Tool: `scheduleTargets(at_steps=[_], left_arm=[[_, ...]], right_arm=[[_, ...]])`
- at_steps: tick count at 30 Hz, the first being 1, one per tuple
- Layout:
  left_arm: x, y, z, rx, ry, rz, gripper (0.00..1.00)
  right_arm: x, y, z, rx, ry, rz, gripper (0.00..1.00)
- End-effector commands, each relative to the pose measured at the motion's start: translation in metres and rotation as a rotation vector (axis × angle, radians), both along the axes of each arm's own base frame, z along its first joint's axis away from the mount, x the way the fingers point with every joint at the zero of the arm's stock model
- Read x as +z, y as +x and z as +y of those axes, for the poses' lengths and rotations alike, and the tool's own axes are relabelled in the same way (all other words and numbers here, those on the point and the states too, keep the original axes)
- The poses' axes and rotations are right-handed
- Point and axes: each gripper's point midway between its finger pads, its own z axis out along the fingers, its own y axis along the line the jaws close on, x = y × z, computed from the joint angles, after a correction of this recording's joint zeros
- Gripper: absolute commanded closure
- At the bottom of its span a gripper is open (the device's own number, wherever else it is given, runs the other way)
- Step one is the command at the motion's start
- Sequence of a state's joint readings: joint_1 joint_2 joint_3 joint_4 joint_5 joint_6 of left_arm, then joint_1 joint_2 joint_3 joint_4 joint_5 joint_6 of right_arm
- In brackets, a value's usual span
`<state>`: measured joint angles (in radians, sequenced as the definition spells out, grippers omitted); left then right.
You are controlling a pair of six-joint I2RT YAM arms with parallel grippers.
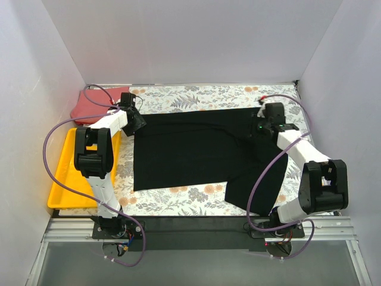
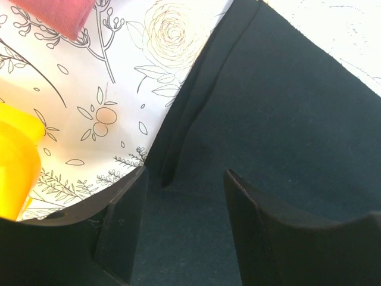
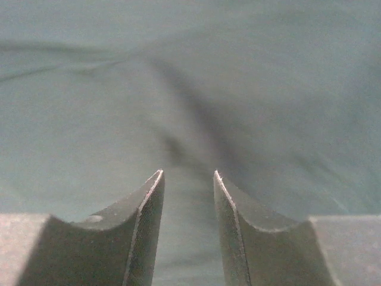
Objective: Fold and stack the t-shirts
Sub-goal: Fold the tshirt
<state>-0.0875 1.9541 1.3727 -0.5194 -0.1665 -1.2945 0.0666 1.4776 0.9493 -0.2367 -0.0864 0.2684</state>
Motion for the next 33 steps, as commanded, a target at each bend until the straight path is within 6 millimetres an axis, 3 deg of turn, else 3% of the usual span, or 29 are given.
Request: scheduleTargets(at_steps=[1, 3, 12, 20, 33], left_arm=[[0.018, 0.007, -0.003, 0.000, -0.011, -0.053, 0.48], [0.015, 0.010, -0.004, -0.003, -0.013, -0.050, 0.49], [0.017, 0.010, -0.003, -0.010, -0.007, -0.053, 0.52], [0.019, 0.011, -0.004, -0.015, -0.008, -0.057, 0.52], [0.022, 0.011, -0.004, -0.024, -0.005, -0.064, 0.52]], right_arm=[[0.024, 0.008, 0.044, 0.245, -0.132, -0.112, 0.56], [0.016, 0.009, 0.060, 0.314, -0.187, -0.103, 0.60], [-0.025, 0.009, 0.085, 0.417, -0.237, -0.008, 0.65], [-0.039, 0.012, 0.072, 0.367, -0.345, 0.031, 0.66], [-0.060, 0.010, 0.071, 0.364, -0.409, 0.080, 0.66]])
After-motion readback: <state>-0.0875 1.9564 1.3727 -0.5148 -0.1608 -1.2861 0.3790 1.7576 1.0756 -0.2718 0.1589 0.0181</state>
